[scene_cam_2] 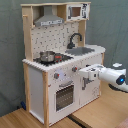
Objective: Play with the kitchen
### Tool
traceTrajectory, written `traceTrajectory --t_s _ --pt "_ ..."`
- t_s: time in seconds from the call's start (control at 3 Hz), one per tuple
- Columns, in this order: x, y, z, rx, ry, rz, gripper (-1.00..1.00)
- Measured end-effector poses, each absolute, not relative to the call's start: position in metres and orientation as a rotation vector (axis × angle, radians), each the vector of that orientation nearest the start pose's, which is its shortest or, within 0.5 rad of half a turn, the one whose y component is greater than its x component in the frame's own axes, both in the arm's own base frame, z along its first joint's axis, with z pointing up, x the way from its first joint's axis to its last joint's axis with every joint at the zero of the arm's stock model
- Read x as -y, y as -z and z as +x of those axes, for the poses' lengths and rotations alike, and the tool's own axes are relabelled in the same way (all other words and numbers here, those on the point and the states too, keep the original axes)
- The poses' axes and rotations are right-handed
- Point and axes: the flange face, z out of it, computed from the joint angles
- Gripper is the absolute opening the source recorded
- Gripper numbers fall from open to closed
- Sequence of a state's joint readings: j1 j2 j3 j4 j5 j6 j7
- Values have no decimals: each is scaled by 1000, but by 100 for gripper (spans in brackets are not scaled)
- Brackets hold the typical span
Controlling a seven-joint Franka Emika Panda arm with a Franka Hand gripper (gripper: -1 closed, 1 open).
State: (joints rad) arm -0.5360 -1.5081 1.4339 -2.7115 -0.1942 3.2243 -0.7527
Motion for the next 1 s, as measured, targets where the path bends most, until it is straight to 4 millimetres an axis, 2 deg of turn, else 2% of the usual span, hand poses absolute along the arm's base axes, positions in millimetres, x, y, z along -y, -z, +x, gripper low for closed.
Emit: traceTrajectory --t_s 0.33,1.0 --pt "-343 -350 292 -1513 -503 595 100" --pt "-340 -351 325 -1535 -544 576 100"
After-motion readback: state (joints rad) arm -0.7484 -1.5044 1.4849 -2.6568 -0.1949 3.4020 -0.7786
